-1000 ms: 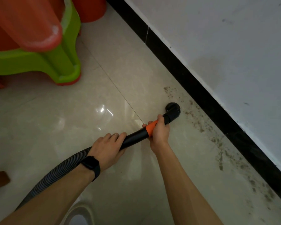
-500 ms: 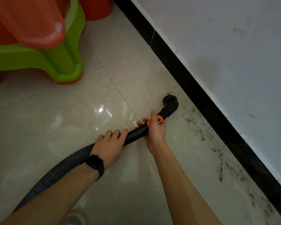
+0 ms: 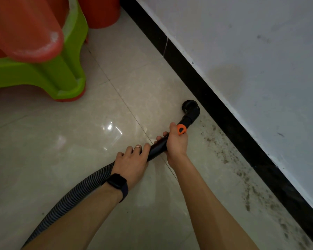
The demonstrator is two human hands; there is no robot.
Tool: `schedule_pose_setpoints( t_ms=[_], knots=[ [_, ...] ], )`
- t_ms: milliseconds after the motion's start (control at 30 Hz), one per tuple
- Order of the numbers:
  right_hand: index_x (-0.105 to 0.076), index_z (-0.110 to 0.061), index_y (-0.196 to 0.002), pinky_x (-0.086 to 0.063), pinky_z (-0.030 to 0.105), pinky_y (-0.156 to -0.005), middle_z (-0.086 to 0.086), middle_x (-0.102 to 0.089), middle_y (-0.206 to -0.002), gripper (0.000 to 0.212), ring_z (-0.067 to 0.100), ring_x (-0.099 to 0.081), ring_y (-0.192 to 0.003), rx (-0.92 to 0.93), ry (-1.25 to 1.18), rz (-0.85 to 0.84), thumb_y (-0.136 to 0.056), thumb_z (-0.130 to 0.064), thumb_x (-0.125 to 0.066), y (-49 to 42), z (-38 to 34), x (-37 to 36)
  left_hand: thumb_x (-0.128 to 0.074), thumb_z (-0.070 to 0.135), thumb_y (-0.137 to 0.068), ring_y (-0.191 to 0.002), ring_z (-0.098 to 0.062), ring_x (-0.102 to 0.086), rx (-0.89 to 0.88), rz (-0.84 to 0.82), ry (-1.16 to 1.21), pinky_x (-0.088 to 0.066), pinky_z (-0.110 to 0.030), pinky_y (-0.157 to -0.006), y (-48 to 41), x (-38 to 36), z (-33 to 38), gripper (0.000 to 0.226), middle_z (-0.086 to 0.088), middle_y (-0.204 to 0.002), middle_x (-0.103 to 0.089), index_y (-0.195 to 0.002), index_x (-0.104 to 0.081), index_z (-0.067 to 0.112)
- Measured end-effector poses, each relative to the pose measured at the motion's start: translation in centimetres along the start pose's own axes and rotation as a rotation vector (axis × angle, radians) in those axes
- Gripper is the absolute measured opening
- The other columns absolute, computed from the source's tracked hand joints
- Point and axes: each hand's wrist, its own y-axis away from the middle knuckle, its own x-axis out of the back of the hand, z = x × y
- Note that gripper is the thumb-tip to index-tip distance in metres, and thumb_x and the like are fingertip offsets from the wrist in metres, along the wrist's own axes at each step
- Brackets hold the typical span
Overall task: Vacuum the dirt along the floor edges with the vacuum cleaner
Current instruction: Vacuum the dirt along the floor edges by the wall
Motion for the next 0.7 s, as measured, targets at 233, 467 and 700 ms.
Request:
schedule_pose_setpoints(
  t_ms=[233,467,700],
  knots=[
    [-0.044,-0.008,-0.134,-0.055,0.027,-0.050,0.007,-0.066,-0.090,0.041,0.009,-0.068,-0.046,0.012,0.157,0.145,-0.105,-0.035,-0.054,-1.9,-1.7,-0.4,-0.055,0.038,-0.092,-0.082,-0.019,-0.049,-0.019,-0.004,0.252,-0.042,-0.032,-0.060,-2.2,0.1,0.5,0.040,0.000,-0.105,-0.059,-0.122,-0.029,0.029],
    [-0.047,-0.007,-0.132,-0.060,0.033,-0.060,0.006,-0.067,-0.086,0.041,0.011,-0.070,-0.050,0.007,0.137,0.207,-0.105,-0.036,-0.055,-2.0,-1.5,2.3,-0.054,0.039,-0.092,-0.088,-0.024,-0.054,-0.108,-0.025,0.238,-0.048,-0.035,-0.062,-2.4,-0.3,1.8,0.041,-0.003,-0.106,-0.060,-0.124,-0.030,0.028],
    [-0.048,-0.003,-0.133,-0.062,0.039,-0.060,0.015,-0.069,-0.093,0.043,0.026,-0.077,-0.068,-0.009,-0.064,0.075,-0.101,-0.026,-0.066,-0.9,-1.7,1.8,-0.056,0.036,-0.091,-0.084,-0.023,-0.053,-0.080,-0.030,0.304,-0.053,-0.040,-0.066,-1.9,0.5,0.9,0.038,-0.001,-0.101,-0.059,-0.119,-0.031,0.030]
  ],
)
